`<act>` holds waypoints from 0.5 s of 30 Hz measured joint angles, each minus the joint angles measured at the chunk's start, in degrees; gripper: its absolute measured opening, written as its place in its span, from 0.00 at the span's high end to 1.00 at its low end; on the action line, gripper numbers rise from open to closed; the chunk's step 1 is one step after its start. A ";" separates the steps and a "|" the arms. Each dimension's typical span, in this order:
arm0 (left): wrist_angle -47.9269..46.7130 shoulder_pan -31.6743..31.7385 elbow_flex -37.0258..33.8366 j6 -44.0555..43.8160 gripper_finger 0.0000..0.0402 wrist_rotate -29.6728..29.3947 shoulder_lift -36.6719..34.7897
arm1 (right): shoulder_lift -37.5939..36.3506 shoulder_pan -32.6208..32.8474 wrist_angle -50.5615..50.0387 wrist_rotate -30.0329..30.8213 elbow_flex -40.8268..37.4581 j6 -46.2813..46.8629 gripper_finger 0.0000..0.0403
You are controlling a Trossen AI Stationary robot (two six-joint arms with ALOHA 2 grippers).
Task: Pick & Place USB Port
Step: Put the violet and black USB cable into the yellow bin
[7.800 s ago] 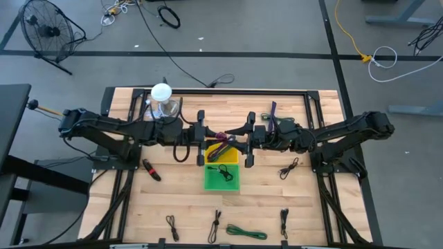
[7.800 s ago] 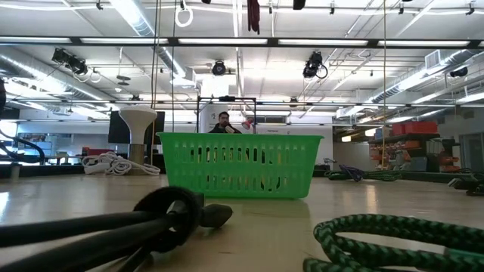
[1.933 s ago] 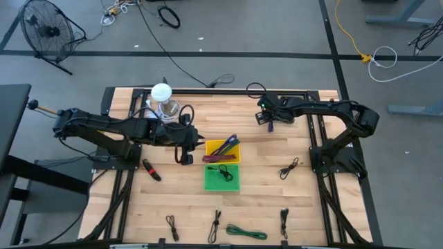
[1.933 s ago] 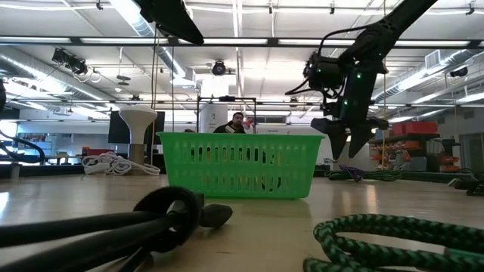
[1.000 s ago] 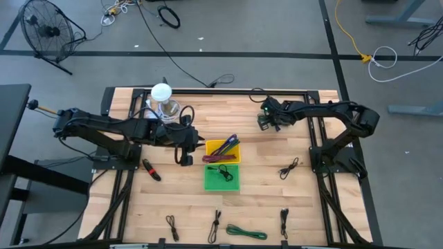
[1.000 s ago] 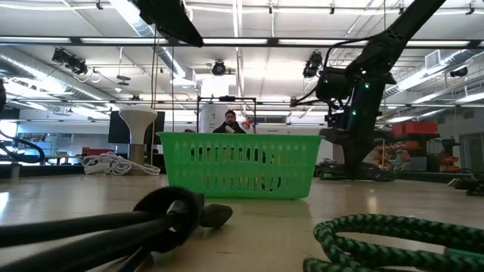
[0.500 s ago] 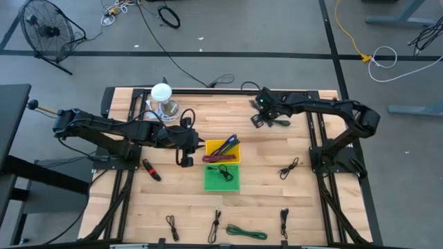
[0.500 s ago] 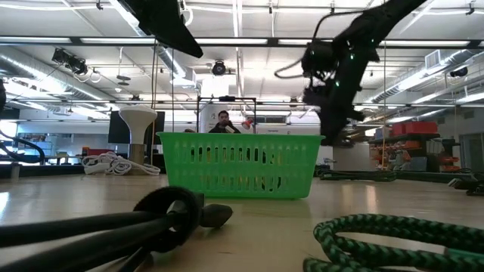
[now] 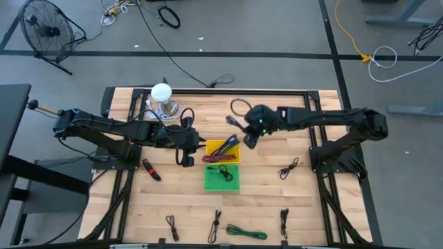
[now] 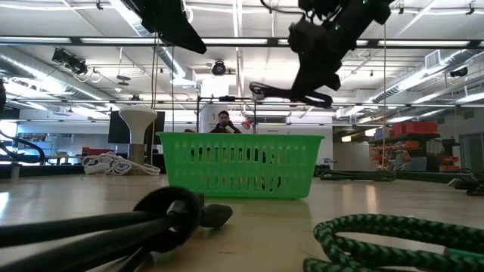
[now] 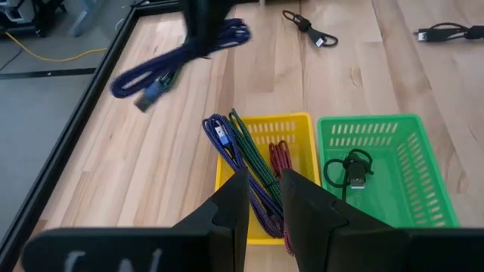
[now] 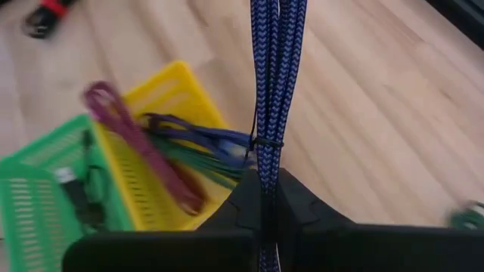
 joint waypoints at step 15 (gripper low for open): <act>0.15 0.02 0.00 0.04 0.79 0.00 0.00 | 0.64 15.21 12.82 9.02 0.00 -3.63 0.98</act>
